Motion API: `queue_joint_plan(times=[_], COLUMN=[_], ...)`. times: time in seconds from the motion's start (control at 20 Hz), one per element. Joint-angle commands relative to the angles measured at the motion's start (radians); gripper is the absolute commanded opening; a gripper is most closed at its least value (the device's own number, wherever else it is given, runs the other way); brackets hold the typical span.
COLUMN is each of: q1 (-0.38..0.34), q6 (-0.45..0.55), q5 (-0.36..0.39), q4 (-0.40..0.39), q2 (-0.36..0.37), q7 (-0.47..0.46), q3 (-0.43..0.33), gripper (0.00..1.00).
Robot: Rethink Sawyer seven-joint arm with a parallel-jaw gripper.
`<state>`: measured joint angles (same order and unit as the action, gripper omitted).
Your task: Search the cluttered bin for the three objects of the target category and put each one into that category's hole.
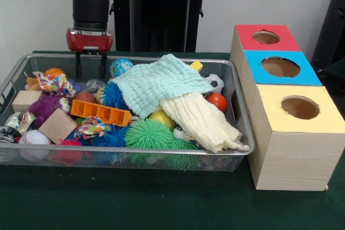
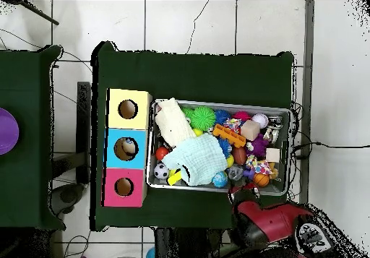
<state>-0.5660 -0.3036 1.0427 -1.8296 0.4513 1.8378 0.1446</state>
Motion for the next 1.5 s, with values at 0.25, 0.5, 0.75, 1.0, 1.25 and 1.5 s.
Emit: queue_joint_plan(times=[0.25, 0.5, 0.75, 1.0, 1.25, 1.5], q1=[0.015, 0.041, 0.064, 0.062, 0.056, 0.038], q6=[-0.080, -0.121, -0.135, -0.058, -0.021, 0.043], q5=[-0.067, -0.116, -0.135, -0.075, -0.046, -0.028], q4=[0.173, 0.191, 0.180, 0.129, 0.084, 0.023], q2=[-0.164, -0.205, -0.215, -0.141, -0.091, -0.022], q7=[0.017, 0.008, 0.026, 0.085, 0.107, 0.129], q3=[0.052, 0.090, 0.106, 0.062, 0.036, -0.021], gripper=[1.00, 1.00, 1.00, 1.00, 1.00, 1.00])
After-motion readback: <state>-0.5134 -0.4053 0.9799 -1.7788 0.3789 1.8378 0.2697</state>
